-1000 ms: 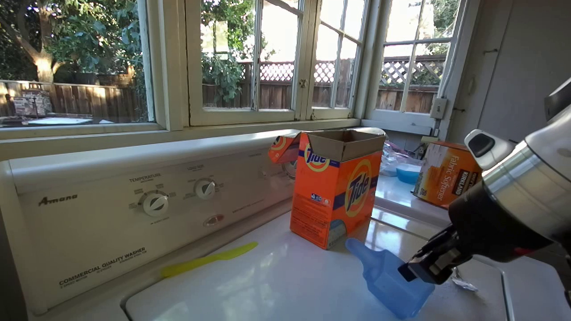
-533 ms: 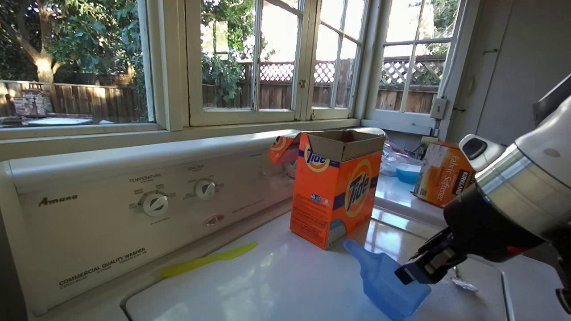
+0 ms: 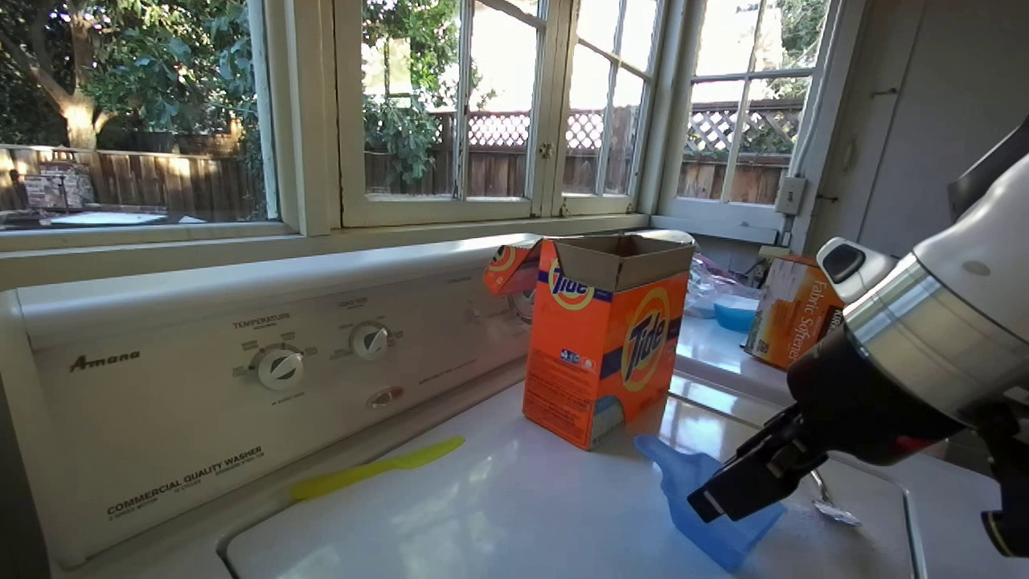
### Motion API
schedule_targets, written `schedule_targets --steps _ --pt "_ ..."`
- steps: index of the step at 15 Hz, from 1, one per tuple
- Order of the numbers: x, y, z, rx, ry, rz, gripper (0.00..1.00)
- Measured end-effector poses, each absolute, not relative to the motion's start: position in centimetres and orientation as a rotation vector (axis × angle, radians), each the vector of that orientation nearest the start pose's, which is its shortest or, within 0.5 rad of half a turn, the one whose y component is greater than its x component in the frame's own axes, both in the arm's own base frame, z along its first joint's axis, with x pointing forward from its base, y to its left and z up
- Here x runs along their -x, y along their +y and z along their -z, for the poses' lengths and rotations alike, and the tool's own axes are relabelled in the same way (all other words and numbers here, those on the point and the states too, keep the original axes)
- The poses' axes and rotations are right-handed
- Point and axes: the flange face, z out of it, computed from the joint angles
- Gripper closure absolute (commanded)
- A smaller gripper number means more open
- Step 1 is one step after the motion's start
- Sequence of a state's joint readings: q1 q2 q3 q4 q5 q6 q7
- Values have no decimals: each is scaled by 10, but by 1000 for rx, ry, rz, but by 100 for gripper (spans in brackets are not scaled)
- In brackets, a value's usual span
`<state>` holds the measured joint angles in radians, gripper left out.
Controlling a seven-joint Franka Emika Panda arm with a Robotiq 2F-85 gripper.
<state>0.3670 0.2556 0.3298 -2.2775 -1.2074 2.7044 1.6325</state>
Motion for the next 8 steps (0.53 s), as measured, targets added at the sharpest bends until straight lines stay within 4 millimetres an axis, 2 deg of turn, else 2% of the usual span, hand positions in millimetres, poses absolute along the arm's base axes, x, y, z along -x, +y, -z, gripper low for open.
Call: schedule_targets --steps 1,8 --pt "-390 369 -258 3044 -171 860 0" --pt "-396 359 -253 3089 -130 870 0"
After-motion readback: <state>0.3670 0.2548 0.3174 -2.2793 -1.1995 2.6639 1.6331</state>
